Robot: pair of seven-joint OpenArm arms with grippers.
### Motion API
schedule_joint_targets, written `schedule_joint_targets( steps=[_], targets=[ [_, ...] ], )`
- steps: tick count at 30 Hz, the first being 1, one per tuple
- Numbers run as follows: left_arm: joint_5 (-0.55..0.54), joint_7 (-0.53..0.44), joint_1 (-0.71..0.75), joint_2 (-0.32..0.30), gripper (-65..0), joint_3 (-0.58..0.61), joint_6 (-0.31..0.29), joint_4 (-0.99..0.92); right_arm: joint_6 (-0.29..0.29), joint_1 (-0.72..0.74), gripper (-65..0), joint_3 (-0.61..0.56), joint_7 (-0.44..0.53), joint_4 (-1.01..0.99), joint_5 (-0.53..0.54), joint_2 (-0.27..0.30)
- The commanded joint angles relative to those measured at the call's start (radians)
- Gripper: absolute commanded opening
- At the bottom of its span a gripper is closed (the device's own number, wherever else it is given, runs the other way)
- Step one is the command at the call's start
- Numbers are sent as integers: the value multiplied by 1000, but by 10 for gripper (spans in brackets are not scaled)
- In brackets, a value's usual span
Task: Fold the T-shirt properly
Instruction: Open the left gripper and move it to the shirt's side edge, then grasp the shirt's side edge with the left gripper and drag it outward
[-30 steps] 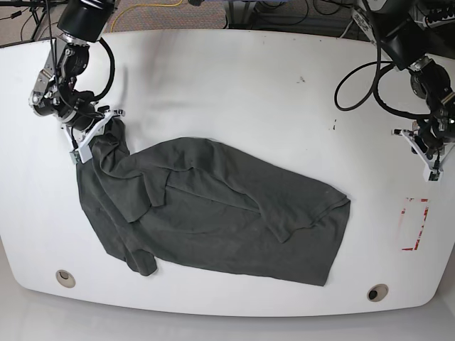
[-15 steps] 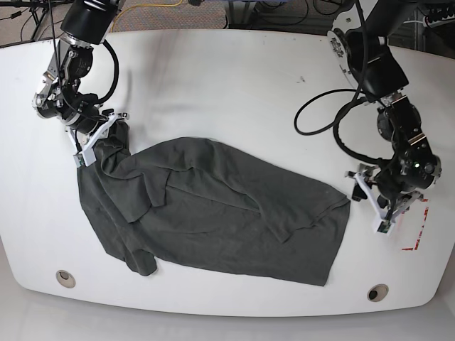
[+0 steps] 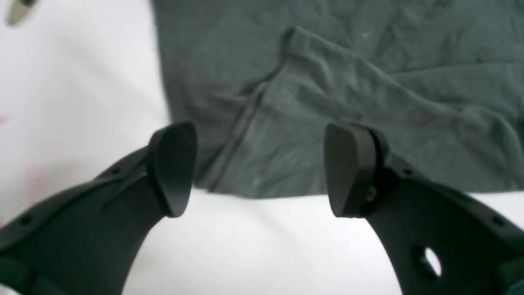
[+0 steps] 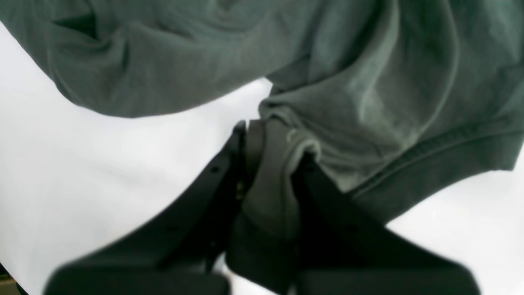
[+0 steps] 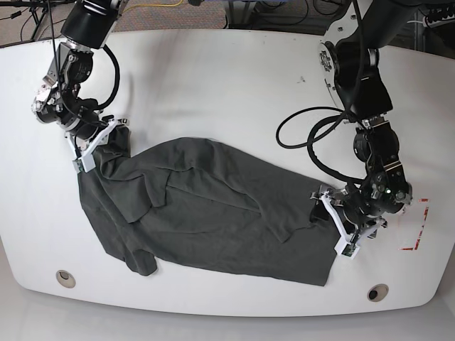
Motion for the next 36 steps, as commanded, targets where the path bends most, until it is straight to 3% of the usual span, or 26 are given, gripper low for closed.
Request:
schedule_joint_targets(
  steps=[1,13,29,36],
  targets=[
    [-8,-83,-27,-13,-197,-1,3,-57,2,16,-650,3,19,20,18,14],
    [-5,-253,-56,-117,-197,0,3,-307,2,28,-650,3,19,20,18,14],
    [-12,-266,-56,-218,-196,-4,3,-326,2,26,-650,3,19,20,18,14],
    [-12,-275,-96,-218,-196,-55,3,-409,2,26,-650,3,19,20,18,13]
  ],
)
